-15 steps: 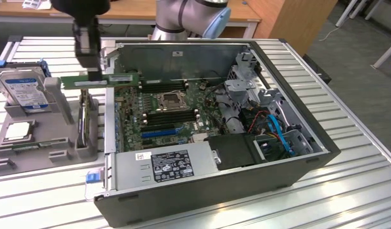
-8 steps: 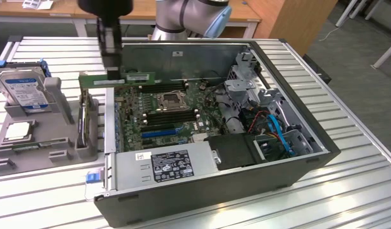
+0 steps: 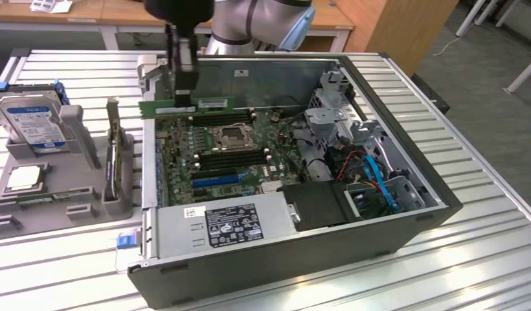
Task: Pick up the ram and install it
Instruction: 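Pick up the ram and move it above insertion slot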
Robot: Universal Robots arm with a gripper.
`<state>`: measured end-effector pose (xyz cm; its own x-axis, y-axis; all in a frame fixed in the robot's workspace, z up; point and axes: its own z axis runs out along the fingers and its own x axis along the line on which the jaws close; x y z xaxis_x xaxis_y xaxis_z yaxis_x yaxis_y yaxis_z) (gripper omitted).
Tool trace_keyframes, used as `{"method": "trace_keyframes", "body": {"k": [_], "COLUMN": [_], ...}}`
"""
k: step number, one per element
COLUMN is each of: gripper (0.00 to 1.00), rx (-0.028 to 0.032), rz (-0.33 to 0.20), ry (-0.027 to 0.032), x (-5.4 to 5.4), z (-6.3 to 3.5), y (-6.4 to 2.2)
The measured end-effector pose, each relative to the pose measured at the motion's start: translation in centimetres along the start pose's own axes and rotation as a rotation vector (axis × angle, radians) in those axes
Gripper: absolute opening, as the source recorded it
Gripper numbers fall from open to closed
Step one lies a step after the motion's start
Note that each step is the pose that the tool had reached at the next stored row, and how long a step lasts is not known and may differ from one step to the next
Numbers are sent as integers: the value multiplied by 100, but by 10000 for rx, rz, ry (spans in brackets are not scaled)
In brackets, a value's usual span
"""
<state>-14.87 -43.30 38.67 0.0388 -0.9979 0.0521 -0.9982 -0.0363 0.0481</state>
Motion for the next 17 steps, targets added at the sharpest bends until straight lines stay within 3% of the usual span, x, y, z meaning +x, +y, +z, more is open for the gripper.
{"method": "trace_keyframes", "body": {"k": [17], "gripper": [12], "rx": [-34], "rz": [-96], "ry": [1], "x": [30], "z": [-35], "y": [-772]}}
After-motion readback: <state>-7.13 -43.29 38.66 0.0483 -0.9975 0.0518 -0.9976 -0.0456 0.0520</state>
